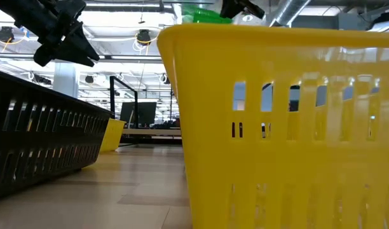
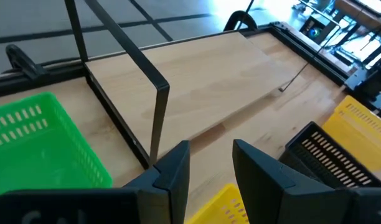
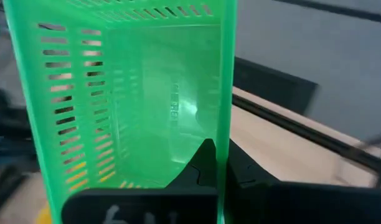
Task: Stack baskets on shelf by color
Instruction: Put the top right green bin on the shelf
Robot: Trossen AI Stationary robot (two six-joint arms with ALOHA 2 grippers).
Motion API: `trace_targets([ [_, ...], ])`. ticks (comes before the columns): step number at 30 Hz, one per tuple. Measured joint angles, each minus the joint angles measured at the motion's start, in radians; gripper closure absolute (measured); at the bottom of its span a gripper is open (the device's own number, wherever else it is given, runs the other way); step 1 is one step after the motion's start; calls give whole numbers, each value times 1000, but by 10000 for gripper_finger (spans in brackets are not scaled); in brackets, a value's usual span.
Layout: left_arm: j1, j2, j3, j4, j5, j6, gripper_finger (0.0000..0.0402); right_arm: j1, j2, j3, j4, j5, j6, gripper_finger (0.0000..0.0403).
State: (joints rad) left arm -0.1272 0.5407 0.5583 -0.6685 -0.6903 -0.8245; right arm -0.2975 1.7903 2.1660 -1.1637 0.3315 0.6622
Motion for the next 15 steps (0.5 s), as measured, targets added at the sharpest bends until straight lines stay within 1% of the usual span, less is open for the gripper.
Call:
trace_targets([
  [3,0,0,0,0,0,0,292,17,82,98,-165,47,80,398],
  [8,0,0,0,0,0,5,292,39,163,93,-314,61,223,398],
  [11,0,0,0,0,0,11,292,43,210,87,-357,61,282,398],
  [15,0,0,0,0,16,12,292,26,247,87,-344,52,288,398],
])
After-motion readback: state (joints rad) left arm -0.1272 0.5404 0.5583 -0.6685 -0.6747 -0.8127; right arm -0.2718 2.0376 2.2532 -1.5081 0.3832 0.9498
